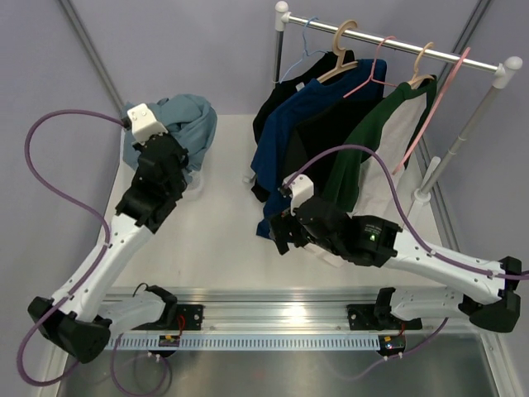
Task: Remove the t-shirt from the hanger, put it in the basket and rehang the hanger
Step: Place the T-shirt in the bin.
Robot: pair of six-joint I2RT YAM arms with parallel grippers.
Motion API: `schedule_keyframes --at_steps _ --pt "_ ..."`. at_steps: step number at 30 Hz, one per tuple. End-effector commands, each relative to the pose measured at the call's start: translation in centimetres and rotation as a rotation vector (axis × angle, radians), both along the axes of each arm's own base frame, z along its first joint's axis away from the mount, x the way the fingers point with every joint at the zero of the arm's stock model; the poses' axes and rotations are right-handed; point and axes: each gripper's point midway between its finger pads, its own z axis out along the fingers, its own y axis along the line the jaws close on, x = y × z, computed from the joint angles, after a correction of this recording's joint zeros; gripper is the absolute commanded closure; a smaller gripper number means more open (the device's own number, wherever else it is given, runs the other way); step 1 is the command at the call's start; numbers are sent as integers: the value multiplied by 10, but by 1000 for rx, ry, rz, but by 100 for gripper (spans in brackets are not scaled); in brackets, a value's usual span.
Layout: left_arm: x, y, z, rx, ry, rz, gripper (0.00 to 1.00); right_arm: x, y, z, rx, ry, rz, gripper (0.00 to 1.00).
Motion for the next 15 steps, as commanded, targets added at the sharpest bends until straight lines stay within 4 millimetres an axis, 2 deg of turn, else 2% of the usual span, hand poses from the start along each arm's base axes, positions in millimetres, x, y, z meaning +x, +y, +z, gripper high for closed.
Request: schedule_keyframes --at_steps 1,3,6,9,11,15 --pt "25 17 49 -64 -149 -6 100 -4 7 33 190 -63 20 0" --pt "43 25 42 -116 -157 -45 100 -10 4 29 221 -68 46 1" --pt "59 37 35 -224 -176 -76 100 -16 1 25 237 -67 72 0" --pt "74 50 30 -287 -189 -142 100 -20 -6 34 272 -79 81 0" --pt "81 53 24 -306 -184 -149 100 -25 -5 33 293 -74 104 0" --pt "94 63 0 -299 -132 -114 100 -30 -6 35 325 -71 124 0"
